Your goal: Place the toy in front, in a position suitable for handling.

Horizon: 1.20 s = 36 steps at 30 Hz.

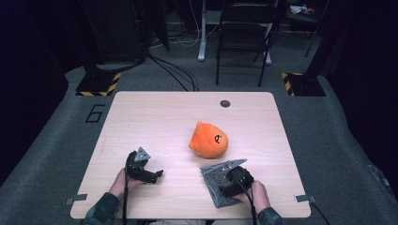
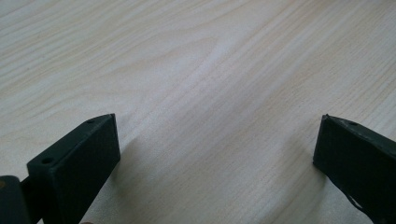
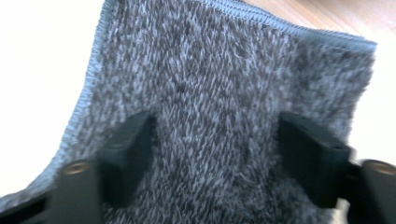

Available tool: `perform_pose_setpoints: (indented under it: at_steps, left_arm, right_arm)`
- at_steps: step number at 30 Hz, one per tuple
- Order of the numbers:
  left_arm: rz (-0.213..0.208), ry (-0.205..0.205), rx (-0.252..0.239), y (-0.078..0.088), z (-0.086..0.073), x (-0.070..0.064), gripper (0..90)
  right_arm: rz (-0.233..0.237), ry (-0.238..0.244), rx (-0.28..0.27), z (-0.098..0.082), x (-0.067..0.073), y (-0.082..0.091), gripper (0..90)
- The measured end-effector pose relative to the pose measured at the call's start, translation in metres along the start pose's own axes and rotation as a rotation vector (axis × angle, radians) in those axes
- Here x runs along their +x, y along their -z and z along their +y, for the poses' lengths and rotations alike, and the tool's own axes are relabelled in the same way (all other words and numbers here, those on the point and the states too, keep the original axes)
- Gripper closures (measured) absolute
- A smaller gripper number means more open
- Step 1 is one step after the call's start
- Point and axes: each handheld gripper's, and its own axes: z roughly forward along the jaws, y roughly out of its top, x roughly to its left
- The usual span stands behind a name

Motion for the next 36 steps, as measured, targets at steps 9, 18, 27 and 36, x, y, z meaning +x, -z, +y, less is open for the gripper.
perform_pose_setpoints:
  at_steps: [9, 18, 27, 36]
  left_arm:
    - [-0.002, 0.002, -0.002, 0.000, 0.000, 0.000, 0.0]
    - [0.002, 0.006, 0.001, 0.000, 0.000, 0.000, 0.0]
    - [0.002, 0.001, 0.005, 0.000, 0.000, 0.000, 0.0]
    - [0.001, 0.008, 0.005, -0.001, 0.001, 0.000, 0.0]
  right_arm:
    - [-0.024, -0.021, -0.027, -0.005, -0.006, 0.007, 71.7]
    - [-0.060, -0.035, -0.057, -0.006, -0.002, 0.017, 75.3]
    - [-0.082, -0.069, -0.088, -0.016, -0.015, 0.043, 74.6]
    - [-0.107, -0.105, -0.089, -0.026, -0.032, 0.061, 74.0]
